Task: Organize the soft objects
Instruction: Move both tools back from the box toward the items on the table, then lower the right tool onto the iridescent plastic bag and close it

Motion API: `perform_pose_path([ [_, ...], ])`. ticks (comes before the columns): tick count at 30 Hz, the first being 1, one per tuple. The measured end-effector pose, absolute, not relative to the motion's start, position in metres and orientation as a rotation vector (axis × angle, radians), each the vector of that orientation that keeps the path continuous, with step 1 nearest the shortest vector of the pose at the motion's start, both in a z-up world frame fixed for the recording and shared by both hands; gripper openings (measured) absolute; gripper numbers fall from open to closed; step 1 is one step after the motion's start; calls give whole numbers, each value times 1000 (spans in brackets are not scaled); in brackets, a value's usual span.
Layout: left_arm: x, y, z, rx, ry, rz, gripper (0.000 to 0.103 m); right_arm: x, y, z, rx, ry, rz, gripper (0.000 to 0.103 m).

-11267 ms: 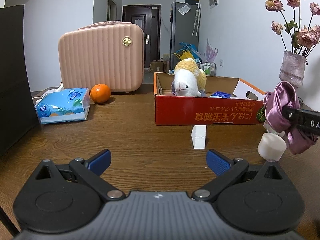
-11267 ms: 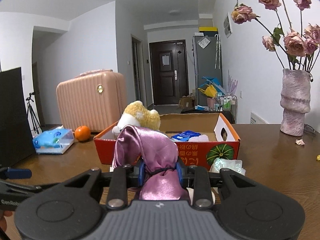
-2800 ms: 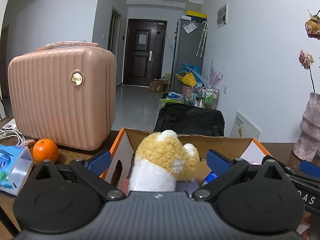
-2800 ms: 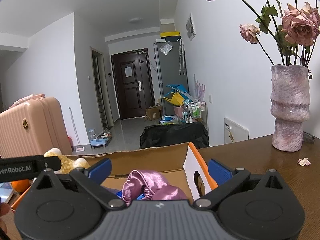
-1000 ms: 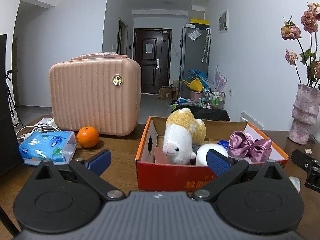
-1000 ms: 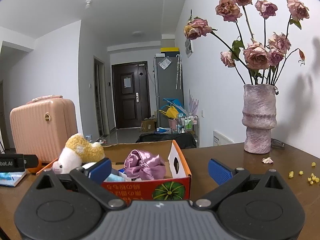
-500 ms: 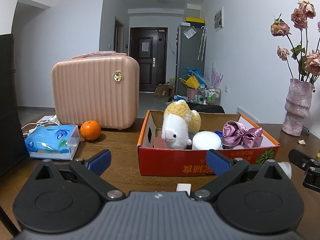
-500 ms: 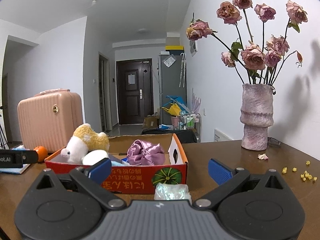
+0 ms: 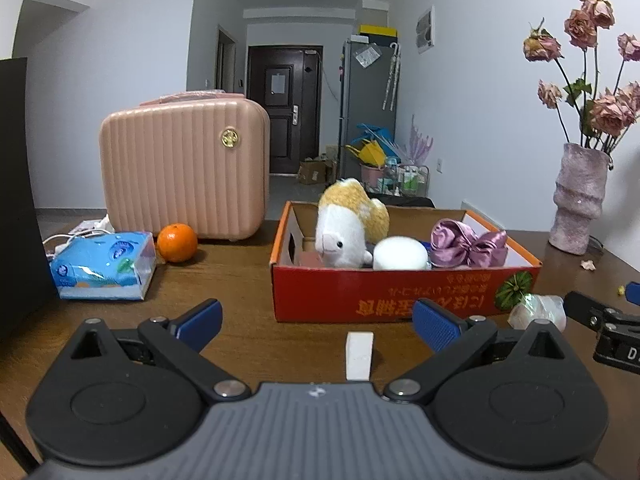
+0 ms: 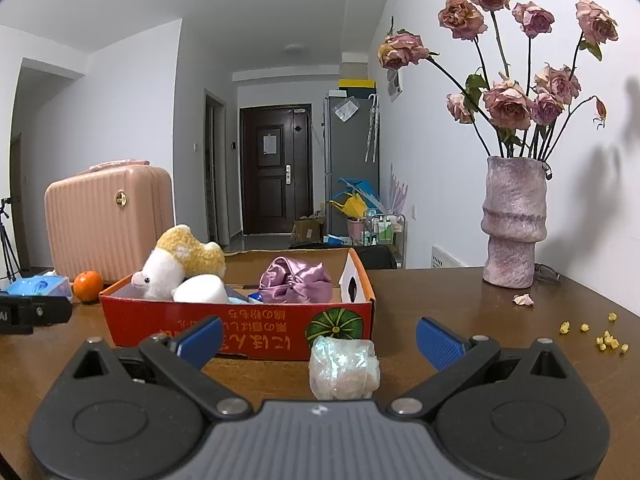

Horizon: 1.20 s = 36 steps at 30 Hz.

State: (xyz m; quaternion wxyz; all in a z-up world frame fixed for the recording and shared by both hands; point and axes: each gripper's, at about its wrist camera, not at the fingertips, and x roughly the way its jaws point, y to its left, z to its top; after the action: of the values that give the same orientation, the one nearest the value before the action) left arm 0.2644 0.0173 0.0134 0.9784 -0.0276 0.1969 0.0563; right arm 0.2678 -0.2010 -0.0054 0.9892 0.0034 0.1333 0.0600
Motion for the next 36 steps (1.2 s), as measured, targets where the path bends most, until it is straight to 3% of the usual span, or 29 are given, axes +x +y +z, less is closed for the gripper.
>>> perform_pose_path([
  [25, 286, 20, -12, -88, 554, 77, 103, 310, -204, -25, -22, 441, 88, 103],
  [34, 292, 20, -17, -84, 578, 91, 103, 355, -213, -39, -8, 550, 72, 92],
  [36, 294, 20, -18, -85, 582, 91, 103, 364, -213, -42, -4, 570, 73, 85],
])
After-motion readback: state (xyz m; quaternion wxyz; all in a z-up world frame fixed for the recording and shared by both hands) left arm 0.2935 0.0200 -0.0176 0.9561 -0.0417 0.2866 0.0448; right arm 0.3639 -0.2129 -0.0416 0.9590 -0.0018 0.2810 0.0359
